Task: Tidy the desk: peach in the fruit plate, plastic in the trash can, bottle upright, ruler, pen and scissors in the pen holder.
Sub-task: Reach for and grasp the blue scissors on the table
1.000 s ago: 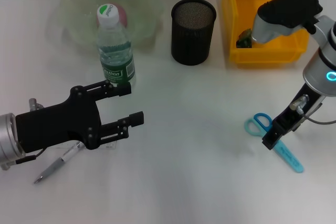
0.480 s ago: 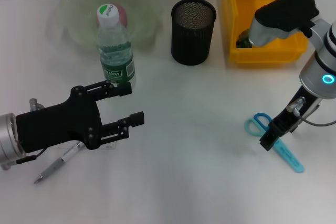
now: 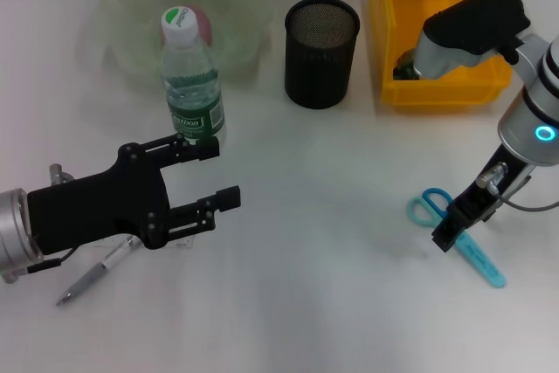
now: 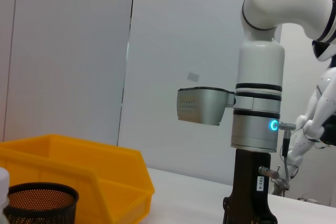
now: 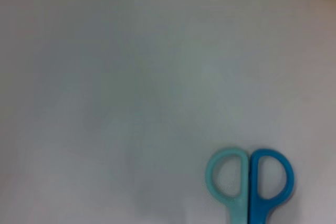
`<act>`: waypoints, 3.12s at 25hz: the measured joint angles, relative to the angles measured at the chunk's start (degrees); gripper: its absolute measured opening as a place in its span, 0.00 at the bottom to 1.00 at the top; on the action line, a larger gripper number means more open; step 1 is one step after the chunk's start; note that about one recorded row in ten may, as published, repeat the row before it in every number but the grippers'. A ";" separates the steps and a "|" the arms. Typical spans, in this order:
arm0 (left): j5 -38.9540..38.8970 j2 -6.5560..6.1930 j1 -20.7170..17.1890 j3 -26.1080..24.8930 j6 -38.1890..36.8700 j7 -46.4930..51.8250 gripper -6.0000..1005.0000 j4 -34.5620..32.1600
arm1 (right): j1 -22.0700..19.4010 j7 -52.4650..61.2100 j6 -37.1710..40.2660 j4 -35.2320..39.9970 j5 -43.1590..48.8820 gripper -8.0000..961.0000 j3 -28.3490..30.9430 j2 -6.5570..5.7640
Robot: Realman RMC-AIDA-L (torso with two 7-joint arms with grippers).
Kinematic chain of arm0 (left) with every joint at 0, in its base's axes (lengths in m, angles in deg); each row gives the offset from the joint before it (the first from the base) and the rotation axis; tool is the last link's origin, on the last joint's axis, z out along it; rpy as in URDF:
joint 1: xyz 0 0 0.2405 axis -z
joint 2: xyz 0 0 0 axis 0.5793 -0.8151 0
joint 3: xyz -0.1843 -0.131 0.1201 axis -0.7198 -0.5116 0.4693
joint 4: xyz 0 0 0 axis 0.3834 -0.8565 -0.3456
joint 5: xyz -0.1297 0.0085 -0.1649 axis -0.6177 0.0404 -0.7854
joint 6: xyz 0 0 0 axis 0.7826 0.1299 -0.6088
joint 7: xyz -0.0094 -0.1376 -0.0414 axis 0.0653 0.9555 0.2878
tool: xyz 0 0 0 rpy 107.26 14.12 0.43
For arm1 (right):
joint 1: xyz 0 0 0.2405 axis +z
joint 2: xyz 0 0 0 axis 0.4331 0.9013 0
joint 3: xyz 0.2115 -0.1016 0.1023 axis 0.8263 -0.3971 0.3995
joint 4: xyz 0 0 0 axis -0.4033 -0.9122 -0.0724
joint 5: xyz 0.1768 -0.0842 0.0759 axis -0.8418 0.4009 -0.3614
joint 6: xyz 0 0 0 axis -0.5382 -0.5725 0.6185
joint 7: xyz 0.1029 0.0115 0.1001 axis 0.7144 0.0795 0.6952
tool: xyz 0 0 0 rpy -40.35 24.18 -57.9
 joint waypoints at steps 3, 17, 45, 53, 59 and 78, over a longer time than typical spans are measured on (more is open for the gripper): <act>0.00 0.00 0.00 0.16 -0.01 -0.01 0.68 0.00 | 0.07 0.00 -0.20 0.01 0.04 0.78 0.02 0.00; 0.00 -0.08 0.07 -0.05 0.00 -0.79 0.68 0.00 | 0.18 0.18 -0.25 -0.04 0.00 0.78 -0.07 0.00; 0.00 -0.09 0.37 -0.06 2.01 -1.50 0.68 0.61 | -1.87 2.76 -2.49 1.10 -1.41 0.77 -4.51 0.17; 0.00 -0.09 0.50 -0.07 2.11 -1.51 0.68 0.61 | -2.04 2.81 -2.73 1.03 -1.42 0.77 -4.48 0.18; 0.00 -0.09 0.55 -0.07 2.11 -1.51 0.68 0.61 | -2.04 2.81 -2.73 0.89 -1.41 0.77 -4.55 0.18; 0.00 -0.09 0.24 -0.07 2.11 -1.51 0.68 0.61 | -2.12 2.81 -2.71 0.66 -1.14 0.77 -4.55 0.08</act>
